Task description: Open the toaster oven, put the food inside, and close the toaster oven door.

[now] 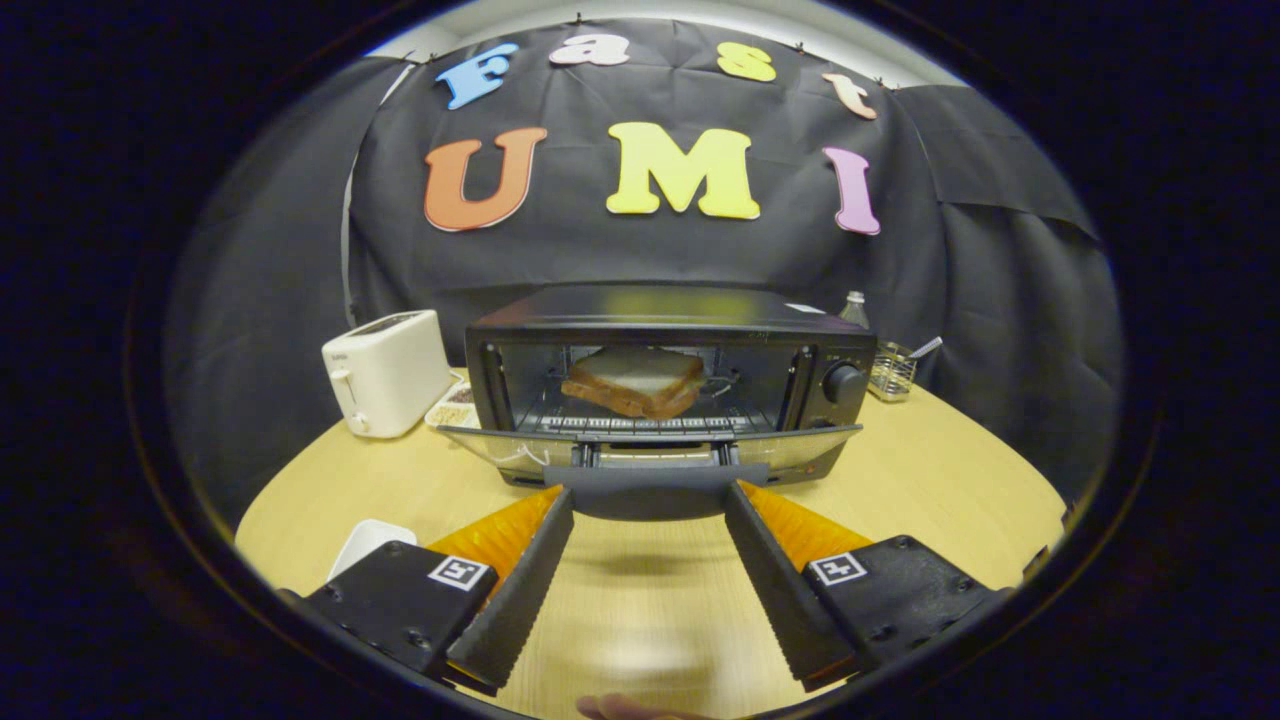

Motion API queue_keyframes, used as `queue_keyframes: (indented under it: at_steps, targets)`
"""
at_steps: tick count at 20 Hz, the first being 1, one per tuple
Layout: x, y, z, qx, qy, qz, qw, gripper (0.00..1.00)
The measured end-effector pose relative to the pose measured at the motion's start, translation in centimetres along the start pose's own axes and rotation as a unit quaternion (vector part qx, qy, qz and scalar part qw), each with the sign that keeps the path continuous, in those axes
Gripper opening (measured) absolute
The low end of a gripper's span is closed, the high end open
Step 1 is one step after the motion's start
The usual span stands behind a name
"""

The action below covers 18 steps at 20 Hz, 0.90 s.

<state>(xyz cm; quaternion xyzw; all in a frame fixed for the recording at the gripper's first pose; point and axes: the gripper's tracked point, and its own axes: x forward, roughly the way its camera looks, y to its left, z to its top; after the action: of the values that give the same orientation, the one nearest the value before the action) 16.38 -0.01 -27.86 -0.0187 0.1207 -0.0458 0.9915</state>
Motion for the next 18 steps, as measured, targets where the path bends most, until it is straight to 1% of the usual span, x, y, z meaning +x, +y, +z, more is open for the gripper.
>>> queue_keyframes:
  at_steps: [5,9,12,18]
  targets:
    - [0.0,-0.6,2.3,0.001,-0.022,-0.002,1.000,1.00]
    - [-2.1,-0.8,4.2,-0.001,-0.030,-0.003,1.000,1.00]
    - [-5.0,-1.4,7.4,0.001,-0.049,-0.002,0.999,1.00]
    - [-14.5,-2.5,15.5,0.006,-0.105,-0.008,0.994,1.00]
